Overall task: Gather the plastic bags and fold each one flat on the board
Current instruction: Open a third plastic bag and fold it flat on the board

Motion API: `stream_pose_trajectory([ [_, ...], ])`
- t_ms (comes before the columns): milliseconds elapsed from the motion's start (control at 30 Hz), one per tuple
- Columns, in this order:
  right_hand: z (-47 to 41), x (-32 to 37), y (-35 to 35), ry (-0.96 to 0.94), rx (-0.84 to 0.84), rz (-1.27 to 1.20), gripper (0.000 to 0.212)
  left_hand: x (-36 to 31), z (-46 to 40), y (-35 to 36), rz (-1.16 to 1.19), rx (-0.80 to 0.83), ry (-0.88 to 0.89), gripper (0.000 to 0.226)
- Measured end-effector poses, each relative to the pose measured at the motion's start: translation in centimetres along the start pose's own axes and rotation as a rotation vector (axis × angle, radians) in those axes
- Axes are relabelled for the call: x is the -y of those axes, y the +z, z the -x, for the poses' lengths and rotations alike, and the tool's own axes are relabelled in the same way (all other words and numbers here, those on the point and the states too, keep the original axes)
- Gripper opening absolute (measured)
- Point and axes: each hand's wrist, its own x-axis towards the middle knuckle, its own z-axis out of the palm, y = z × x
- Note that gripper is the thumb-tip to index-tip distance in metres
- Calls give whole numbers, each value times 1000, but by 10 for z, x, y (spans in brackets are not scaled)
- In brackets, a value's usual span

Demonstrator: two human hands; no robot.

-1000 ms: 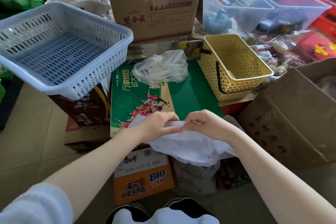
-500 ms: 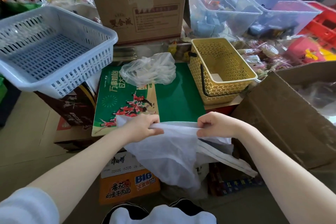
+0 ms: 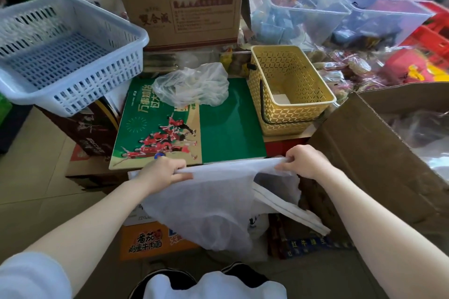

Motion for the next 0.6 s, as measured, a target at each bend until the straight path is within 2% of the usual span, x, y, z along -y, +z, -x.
stream_pose_trajectory([
  [67, -1, 15, 5, -59, -112, 140, 38, 0, -1, 0, 64, -15, 26, 65],
  [133, -2, 37, 5, -207, -166, 114, 37, -5, -2, -5, 99, -56, 77, 70],
  [267, 2, 83, -2, -507, -49, -194, 31, -22, -1, -25, 101, -140, 229, 63],
  [333, 3, 102, -4, -590, -11, -255, 26, -28, -1, -36, 119, -188, 293, 56],
  [433, -2, 119, -9, -624, -41, -311, 23, -31, 0, -50, 115, -252, 383, 34],
  [500, -9, 123, -13, -626, -56, -281, 19, -27, 1, -58, 40, -275, 386, 35],
  [600, -22, 121, -18, -589, -83, -216, 19, -3, 1, -66, -69, -183, 227, 48],
])
